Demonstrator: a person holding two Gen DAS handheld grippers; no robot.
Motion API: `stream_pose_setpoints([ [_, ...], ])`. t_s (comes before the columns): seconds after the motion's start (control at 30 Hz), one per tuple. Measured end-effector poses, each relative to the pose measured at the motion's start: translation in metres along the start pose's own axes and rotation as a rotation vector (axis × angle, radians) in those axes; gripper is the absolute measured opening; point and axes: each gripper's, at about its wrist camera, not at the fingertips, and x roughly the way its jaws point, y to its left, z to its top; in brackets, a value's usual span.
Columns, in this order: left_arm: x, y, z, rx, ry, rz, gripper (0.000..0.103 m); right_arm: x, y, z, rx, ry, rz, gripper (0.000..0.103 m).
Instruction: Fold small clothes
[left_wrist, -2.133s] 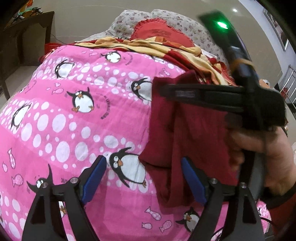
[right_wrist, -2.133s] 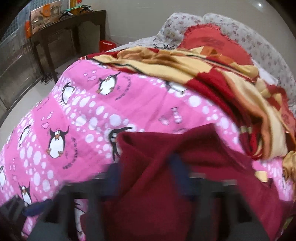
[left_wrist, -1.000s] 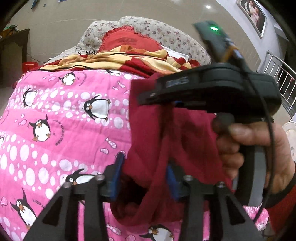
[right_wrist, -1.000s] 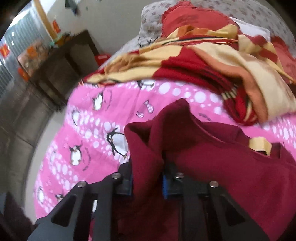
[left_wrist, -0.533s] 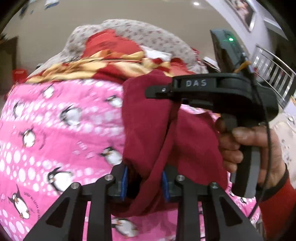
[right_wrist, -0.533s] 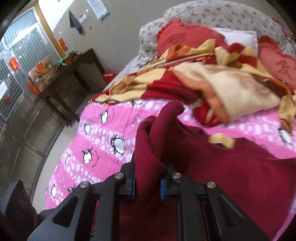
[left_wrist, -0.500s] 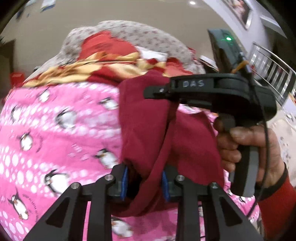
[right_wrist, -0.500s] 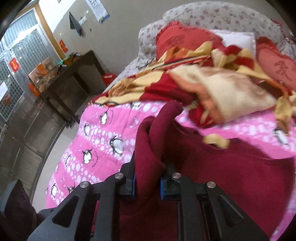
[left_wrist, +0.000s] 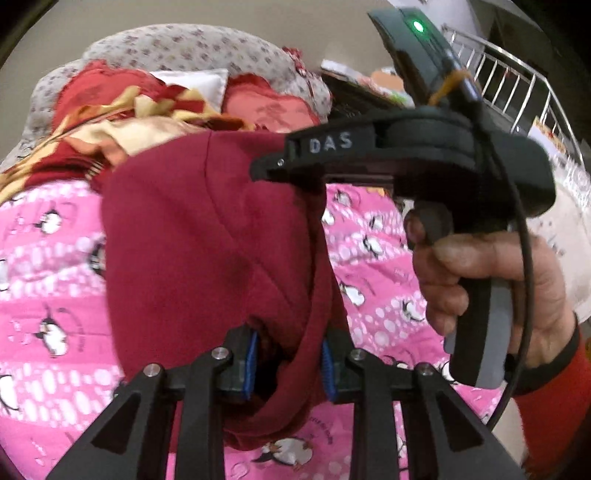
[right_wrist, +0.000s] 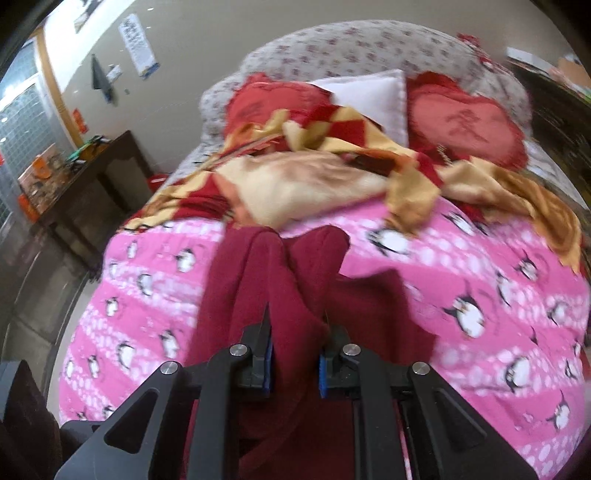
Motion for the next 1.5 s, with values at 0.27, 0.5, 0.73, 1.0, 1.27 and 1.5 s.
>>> stream_pose_setpoints([
  [0.27, 0.017, -0.004, -0.006, -0.027, 0.08, -0.048, 0.058, 0.041, -0.036, -0.023, 0.038, 0.038, -0.146, 0.056],
  [0.5, -0.045, 0.027, -0.016, 0.004, -0.027, 0.109, 0.075, -0.024, -0.048, -0.041, 0.153, -0.016, -0.103, 0.057],
  [0.73, -0.026, 0.059, -0.033, -0.048, 0.028, 0.212, 0.075, -0.037, -0.011, -0.079, 0.145, 0.037, 0.057, 0.057],
  [1.0, -0.018, 0.047, -0.055, -0.016, 0.08, 0.217, 0.075, -0.013, -0.009, -0.099, 0.157, 0.065, 0.07, 0.032],
  [1.27, -0.014, 0.05, -0.057, -0.002, 0.084, 0.259, 0.075, -0.014, -0.031, -0.126, 0.144, 0.096, -0.012, 0.031],
  [1.5, -0.025, 0.052, -0.054, -0.01, 0.048, 0.26, 0.075, -0.054, -0.022, -0.123, 0.167, 0.024, 0.042, 0.047],
])
